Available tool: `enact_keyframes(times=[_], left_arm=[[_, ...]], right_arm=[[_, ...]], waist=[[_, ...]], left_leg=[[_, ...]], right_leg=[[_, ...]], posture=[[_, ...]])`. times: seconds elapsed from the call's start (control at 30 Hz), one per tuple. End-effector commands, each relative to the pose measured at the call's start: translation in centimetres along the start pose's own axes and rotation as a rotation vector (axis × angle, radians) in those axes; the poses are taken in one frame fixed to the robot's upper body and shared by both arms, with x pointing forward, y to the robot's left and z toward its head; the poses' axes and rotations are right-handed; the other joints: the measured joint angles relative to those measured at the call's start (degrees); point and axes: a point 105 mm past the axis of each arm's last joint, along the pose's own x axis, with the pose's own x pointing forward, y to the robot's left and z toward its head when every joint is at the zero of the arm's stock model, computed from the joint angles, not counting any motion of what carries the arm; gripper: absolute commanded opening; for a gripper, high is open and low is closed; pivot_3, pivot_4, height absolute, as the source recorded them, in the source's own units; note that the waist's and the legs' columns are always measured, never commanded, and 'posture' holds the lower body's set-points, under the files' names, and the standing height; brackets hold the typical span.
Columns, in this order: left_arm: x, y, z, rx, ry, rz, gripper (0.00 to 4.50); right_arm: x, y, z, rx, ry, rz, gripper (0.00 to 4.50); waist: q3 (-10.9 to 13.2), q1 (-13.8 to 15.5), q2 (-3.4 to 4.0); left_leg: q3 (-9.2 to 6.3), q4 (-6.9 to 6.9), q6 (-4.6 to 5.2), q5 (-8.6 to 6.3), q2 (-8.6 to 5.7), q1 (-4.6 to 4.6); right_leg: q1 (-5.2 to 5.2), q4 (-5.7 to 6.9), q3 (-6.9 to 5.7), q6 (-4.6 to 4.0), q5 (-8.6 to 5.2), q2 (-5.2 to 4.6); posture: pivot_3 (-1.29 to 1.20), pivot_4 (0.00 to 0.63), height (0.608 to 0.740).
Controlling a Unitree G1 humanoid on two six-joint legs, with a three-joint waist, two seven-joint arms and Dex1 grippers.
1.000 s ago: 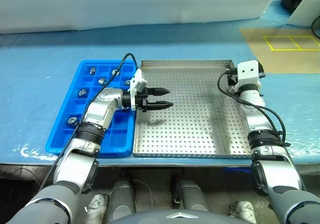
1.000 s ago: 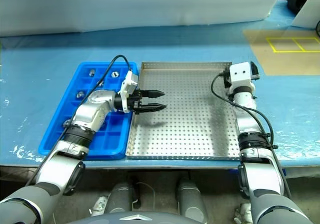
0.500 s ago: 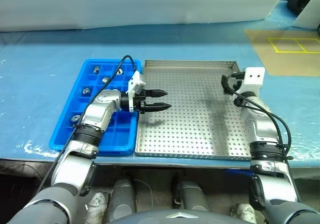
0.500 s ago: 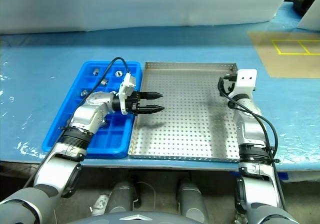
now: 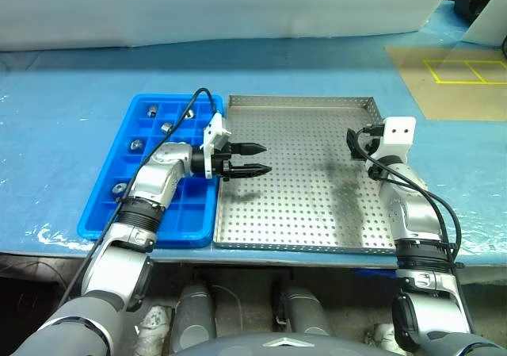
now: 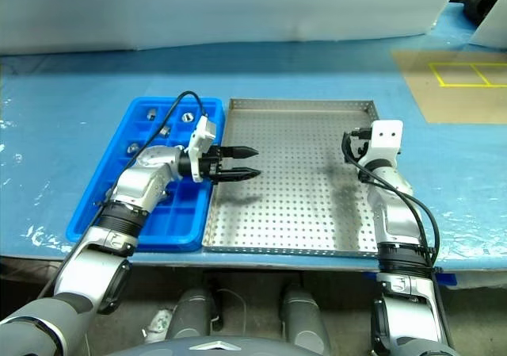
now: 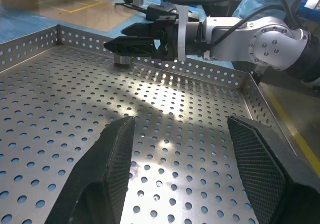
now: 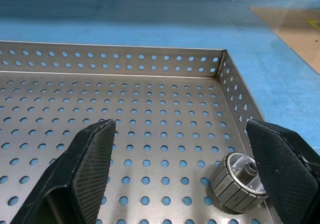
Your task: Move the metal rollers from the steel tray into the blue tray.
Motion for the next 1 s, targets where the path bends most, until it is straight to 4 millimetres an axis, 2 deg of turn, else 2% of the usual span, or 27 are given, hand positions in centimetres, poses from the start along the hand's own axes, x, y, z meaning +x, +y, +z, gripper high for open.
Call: enact_keyframes(times=[0.03, 0.17, 0.2, 0.53, 0.77, 0.83, 0.93, 0.97, 1.0], left_arm=[[0.2, -0.2, 0.9, 0.04, -0.006, -0.019, 3.11], [0.2, -0.3, 0.8, 0.038, -0.004, -0.023, 3.11], [0.2, -0.3, 0.8, 0.038, -0.003, -0.023, 3.11], [0.3, -0.2, 0.7, 0.04, 0.004, -0.024, 3.11], [0.2, -0.3, 0.5, 0.038, 0.014, -0.028, 3.11], [0.3, -0.4, 0.3, 0.037, 0.016, -0.031, 3.11], [0.4, -0.5, 0.3, 0.036, 0.018, -0.036, 3.11], [0.4, -0.5, 0.3, 0.036, 0.018, -0.036, 3.11], [0.5, -0.5, 0.2, 0.035, 0.019, -0.037, 3.11]], right_arm=[[-0.4, -1.2, -0.6, -0.008, 0.008, -0.033, 4.3], [-0.8, -3.3, -3.3, 0.002, 0.088, -0.104, 4.3], [-0.8, -3.2, -3.7, 0.006, 0.099, -0.094, 4.3], [-0.3, -2.7, -4.7, 0.015, 0.12, -0.094, 4.3], [0.0, -3.6, -4.5, 0.025, 0.103, -0.17, 4.3], [0.1, -4.5, -3.8, 0.021, 0.071, -0.24, 4.3], [0.4, -4.5, -2.8, -0.01, 0.025, -0.277, 4.3], [0.5, -4.6, -2.7, -0.006, 0.022, -0.286, 3.89], [0.6, -4.7, -2.5, -0.013, 0.012, -0.3, 3.69]], waist=[[0.0, 0.01, 0.0], [0.0, 0.12, 0.0], [0.0, 0.1, 0.0], [-0.01, 0.12, 0.02], [-0.02, 0.16, 0.03], [-0.02, 0.19, 0.03], [-0.03, 0.51, 0.07], [-0.02, 0.54, 0.07], [-0.03, 0.53, 0.07]], left_leg=[[0.0, 0.0, 0.0, 0.0, 0.0, 0.0], [0.0, 0.0, 0.0, 0.0, -0.02, -0.01], [0.0, 0.01, 0.0, 0.0, -0.03, -0.01], [-0.01, 0.09, 0.01, 0.0, -0.02, 0.02], [-0.02, 0.12, 0.02, 0.0, -0.02, 0.02], [-0.02, 0.13, 0.01, 0.0, -0.02, 0.02], [-0.02, 0.12, 0.01, 0.0, -0.02, 0.0], [-0.02, 0.12, 0.0, 0.01, -0.02, -0.02], [-0.02, 0.12, -0.03, 0.02, -0.03, -0.03]], right_leg=[[0.0, 0.0, 0.0, 0.0, 0.0, 0.0], [0.01, 0.0, 0.0, 0.0, 0.0, -0.01], [0.01, 0.0, 0.0, 0.0, 0.0, -0.02], [0.07, 0.04, 0.0, 0.0, 0.01, -0.04], [0.1, 0.04, -0.01, 0.01, 0.01, -0.06], [0.1, 0.05, -0.01, 0.02, 0.02, -0.07], [0.1, 0.05, -0.01, 0.02, 0.02, -0.1], [0.1, 0.04, 0.0, 0.02, 0.01, -0.12], [0.1, 0.03, 0.0, 0.02, 0.01, -0.12]], posture=[[-0.28, 0.15, 0.74], [-0.28, 0.15, 0.74], [-0.29, 0.15, 0.74], [-0.3, 0.15, 0.74], [-0.3, 0.15, 0.74], [-0.3, 0.15, 0.74], [-0.3, 0.15, 0.74], [-0.3, 0.15, 0.74], [-0.3, 0.15, 0.74]])
